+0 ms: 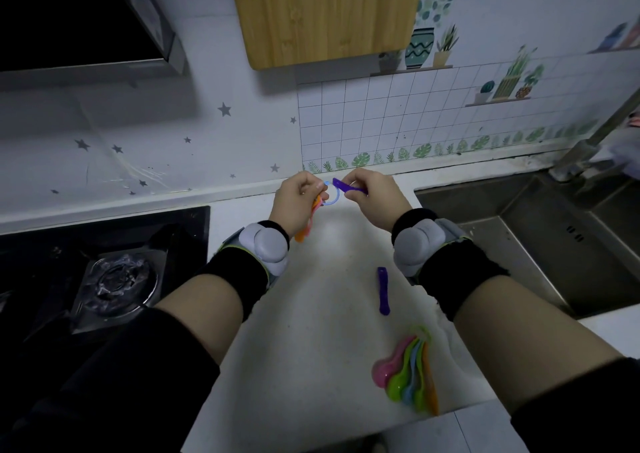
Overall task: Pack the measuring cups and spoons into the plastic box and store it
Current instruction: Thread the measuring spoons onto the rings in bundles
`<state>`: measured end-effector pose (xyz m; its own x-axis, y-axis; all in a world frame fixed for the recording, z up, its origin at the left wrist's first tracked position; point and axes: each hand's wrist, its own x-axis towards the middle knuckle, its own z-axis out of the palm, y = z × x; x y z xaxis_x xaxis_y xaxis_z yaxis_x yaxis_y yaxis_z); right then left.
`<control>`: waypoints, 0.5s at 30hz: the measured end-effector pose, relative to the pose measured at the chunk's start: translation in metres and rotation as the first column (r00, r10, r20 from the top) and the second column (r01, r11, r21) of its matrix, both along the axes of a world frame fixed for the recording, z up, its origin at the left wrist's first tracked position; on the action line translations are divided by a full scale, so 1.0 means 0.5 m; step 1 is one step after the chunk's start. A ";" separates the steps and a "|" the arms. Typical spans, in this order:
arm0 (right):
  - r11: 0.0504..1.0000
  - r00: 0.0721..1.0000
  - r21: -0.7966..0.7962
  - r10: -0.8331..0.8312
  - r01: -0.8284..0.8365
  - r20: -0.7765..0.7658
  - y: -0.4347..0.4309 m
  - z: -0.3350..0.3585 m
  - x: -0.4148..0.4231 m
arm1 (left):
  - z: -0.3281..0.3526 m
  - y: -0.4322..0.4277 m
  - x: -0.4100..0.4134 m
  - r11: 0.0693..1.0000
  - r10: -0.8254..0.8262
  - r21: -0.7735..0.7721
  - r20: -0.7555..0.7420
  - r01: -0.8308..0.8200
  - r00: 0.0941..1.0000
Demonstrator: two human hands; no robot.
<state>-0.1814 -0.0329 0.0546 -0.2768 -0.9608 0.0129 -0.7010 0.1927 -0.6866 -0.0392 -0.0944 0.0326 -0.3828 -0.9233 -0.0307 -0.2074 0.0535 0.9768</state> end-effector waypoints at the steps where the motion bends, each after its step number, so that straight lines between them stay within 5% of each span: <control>1: 1.000 0.993 0.014 0.021 -0.020 -0.120 -0.001 0.002 -0.002 | 0.001 -0.001 0.003 1.000 -0.003 -0.020 0.033 0.003 0.999; 5: 0.996 0.905 0.031 0.089 -0.084 -0.415 -0.004 0.014 -0.001 | 0.011 0.002 0.012 0.997 -0.014 -0.072 0.102 0.021 0.995; 15: 0.982 0.777 0.115 0.191 -0.152 -0.600 -0.013 0.039 -0.003 | 0.032 0.014 0.015 0.996 -0.031 -0.080 0.144 0.043 0.989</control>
